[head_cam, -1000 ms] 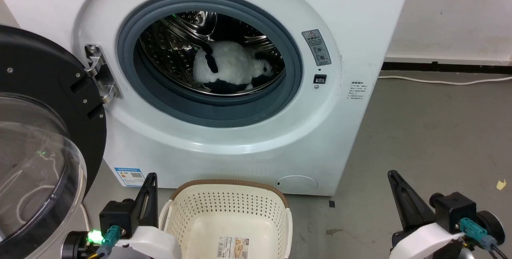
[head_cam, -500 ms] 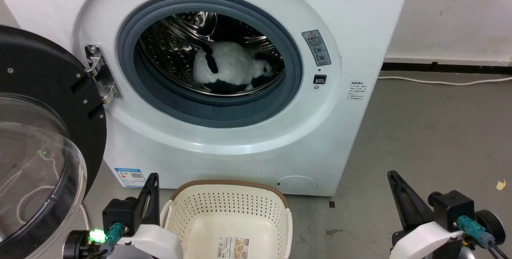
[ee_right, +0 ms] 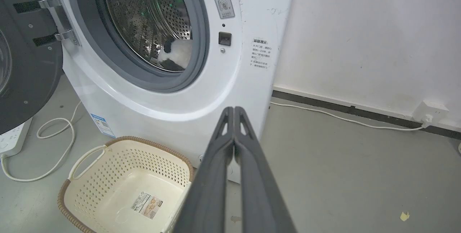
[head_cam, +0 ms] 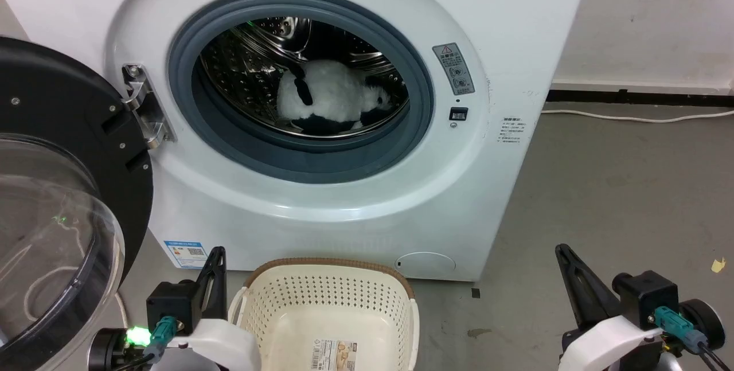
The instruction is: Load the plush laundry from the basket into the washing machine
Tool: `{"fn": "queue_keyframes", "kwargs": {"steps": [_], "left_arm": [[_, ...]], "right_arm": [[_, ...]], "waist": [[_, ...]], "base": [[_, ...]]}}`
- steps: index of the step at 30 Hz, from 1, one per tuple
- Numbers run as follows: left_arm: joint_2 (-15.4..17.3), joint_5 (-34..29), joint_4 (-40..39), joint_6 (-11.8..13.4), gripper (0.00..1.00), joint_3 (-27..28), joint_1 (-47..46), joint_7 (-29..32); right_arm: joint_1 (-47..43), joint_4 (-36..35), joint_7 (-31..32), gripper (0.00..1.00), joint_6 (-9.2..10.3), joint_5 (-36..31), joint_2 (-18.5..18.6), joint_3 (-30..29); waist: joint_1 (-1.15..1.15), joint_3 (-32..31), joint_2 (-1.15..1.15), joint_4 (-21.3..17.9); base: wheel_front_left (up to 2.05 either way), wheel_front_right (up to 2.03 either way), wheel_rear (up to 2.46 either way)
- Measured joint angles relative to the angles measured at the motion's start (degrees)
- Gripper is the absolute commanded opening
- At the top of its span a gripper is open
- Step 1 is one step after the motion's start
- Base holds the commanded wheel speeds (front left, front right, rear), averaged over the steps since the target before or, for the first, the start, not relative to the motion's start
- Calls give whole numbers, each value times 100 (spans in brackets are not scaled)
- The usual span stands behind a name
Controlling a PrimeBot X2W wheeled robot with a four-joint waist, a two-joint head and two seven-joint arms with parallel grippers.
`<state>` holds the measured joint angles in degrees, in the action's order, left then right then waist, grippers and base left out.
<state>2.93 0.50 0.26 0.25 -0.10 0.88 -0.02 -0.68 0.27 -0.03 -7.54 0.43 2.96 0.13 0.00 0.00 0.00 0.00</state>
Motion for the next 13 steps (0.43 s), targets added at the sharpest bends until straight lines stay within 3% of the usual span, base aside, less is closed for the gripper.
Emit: {"fn": "queue_keyframes", "kwargs": {"steps": [13], "left_arm": [[-3, 0, -1, 0, 0, 9, 0, 0]], "right_arm": [[0, 0, 0, 0, 0, 0, 0, 1]], "waist": [[0, 0, 0, 0]], "base": [[0, 0, 0]]}}
